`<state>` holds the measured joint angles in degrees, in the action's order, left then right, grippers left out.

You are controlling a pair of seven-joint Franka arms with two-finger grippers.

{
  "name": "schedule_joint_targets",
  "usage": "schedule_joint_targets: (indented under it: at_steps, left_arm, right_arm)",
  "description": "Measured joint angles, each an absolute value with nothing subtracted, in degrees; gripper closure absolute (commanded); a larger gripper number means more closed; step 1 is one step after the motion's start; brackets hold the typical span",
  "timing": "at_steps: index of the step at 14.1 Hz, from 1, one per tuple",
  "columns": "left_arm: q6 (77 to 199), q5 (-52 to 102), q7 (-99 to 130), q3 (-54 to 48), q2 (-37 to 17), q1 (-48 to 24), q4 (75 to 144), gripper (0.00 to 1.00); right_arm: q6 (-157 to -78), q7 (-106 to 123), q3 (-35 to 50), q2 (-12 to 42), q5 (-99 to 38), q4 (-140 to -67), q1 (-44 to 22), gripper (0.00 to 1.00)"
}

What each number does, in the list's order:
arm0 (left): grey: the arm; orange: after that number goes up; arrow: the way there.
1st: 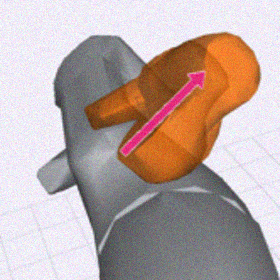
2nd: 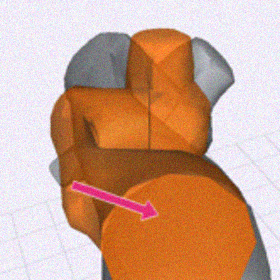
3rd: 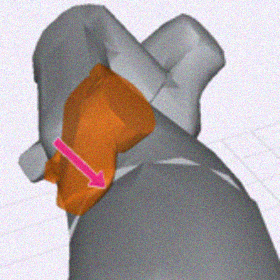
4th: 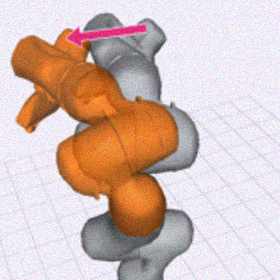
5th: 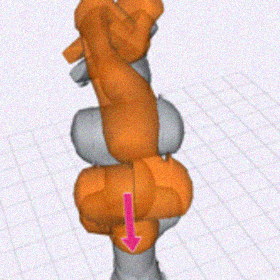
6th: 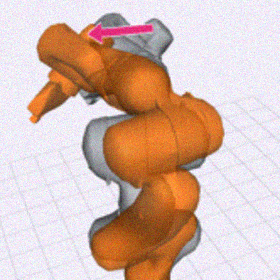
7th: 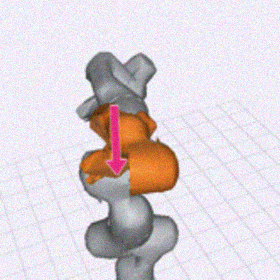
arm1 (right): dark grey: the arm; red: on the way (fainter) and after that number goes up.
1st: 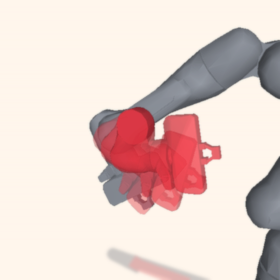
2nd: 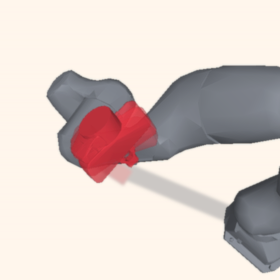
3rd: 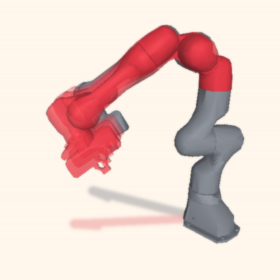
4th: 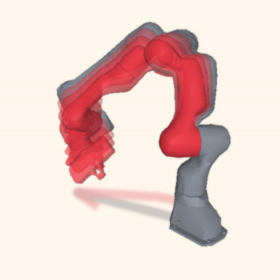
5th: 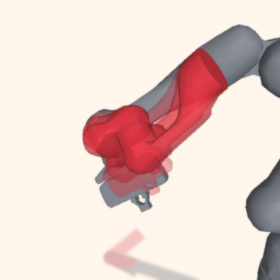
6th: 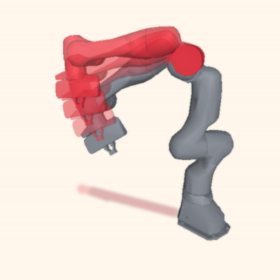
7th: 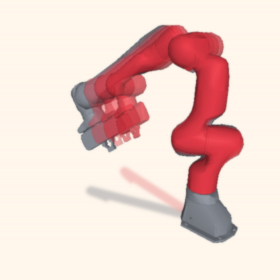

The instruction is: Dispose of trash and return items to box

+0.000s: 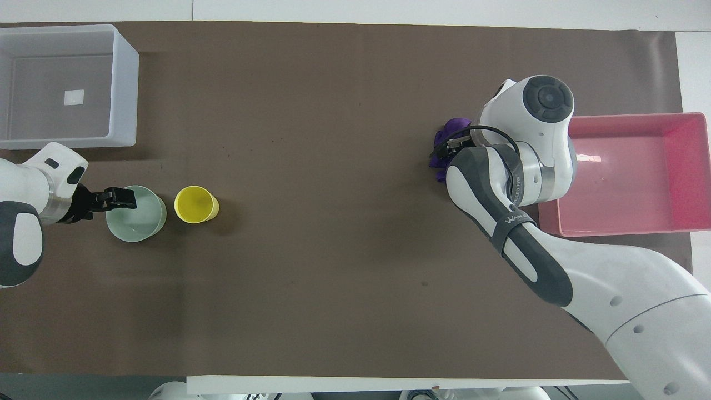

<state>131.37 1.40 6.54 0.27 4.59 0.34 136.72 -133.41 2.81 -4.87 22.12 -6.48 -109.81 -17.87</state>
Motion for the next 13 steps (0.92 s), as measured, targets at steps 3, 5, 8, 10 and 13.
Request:
schedule_joint_targets:
  at_steps: [3,5,8,10,13]
  left_arm:
    - [135.39,1.4,6.54,0.29,3.52,0.53,139.37,1.0]
    - [135.89,1.39,6.54,0.29,3.28,0.53,139.62,1.0]
    - [136.2,1.4,6.54,0.28,3.31,0.51,139.52,1.0]
    - [134.62,1.41,6.54,0.15,3.94,0.38,138.64,1.0]
    - [126.95,1.41,6.54,0.12,5.39,0.36,134.94,1.0]
  right_arm:
    - [-132.96,2.8,-4.87,22.1,-6.5,-109.94,-18.0,1.0]
    - [-132.81,2.8,-4.89,21.69,-6.51,-109.82,-17.99,1.0]
    - [-128.6,2.8,-4.98,18.42,-6.51,-108.42,-17.68,1.0]
    - [-124.31,2.8,-5.1,14.84,-6.51,-107.36,-17.62,1.0]
    - [-116.65,2.8,-5.48,9.43,-6.45,-106.27,-15.75,1.0]
